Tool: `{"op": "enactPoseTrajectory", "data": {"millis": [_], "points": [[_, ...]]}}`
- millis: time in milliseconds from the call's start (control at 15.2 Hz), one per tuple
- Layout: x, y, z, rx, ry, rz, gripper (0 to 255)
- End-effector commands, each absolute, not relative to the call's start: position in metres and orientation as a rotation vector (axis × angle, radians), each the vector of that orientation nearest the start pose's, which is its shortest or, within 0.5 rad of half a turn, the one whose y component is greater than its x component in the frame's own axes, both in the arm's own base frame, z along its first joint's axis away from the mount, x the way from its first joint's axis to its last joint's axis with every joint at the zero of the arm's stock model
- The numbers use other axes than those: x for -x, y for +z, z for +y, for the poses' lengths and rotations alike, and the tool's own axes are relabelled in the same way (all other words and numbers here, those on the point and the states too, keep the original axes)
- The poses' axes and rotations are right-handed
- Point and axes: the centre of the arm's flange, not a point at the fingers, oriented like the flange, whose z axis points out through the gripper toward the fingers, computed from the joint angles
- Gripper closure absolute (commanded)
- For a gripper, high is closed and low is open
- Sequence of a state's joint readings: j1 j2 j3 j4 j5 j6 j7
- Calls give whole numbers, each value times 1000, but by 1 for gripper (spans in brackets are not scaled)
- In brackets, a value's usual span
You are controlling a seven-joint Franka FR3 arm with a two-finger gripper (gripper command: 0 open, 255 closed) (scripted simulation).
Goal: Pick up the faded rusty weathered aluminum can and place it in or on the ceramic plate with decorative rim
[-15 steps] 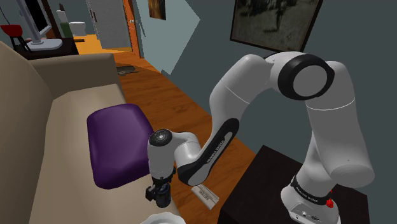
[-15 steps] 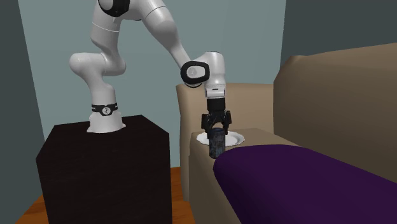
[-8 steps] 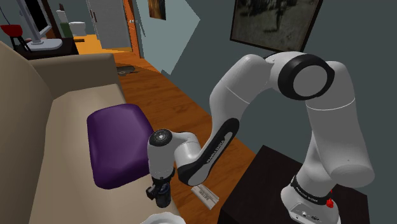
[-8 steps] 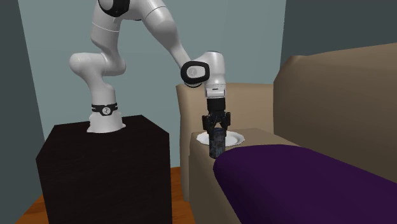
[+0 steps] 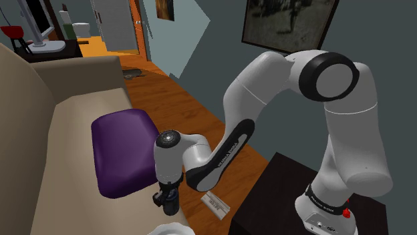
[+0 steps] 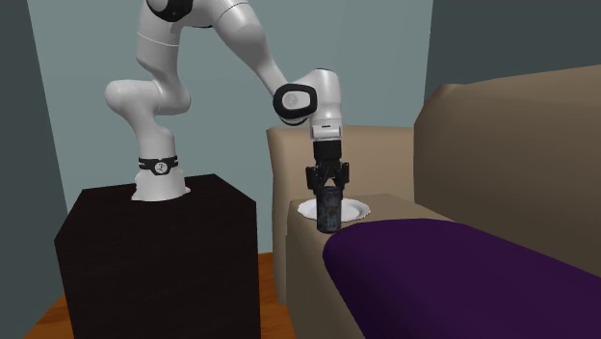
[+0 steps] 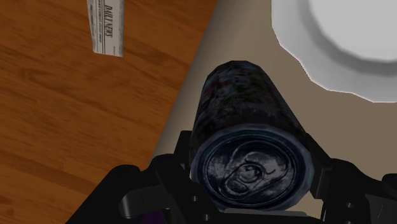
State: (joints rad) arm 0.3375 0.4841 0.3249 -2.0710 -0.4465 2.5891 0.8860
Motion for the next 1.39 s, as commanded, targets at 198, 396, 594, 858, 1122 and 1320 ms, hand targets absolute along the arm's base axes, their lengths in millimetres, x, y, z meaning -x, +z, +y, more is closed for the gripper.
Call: {"op": "enactPoseTrajectory", "data": {"millis": [198, 396, 594, 858, 1122, 1320], "points": [[-466, 237, 370, 3145, -199, -172, 255], [-466, 252, 370, 3145, -199, -172, 255], [-466, 268, 370, 3145, -199, -172, 255], [-456, 286, 379, 3145, -199, -172, 255], [-419, 296, 414, 3145, -199, -172, 255], [-390, 303, 441, 3145, -199, -172, 255]]}}
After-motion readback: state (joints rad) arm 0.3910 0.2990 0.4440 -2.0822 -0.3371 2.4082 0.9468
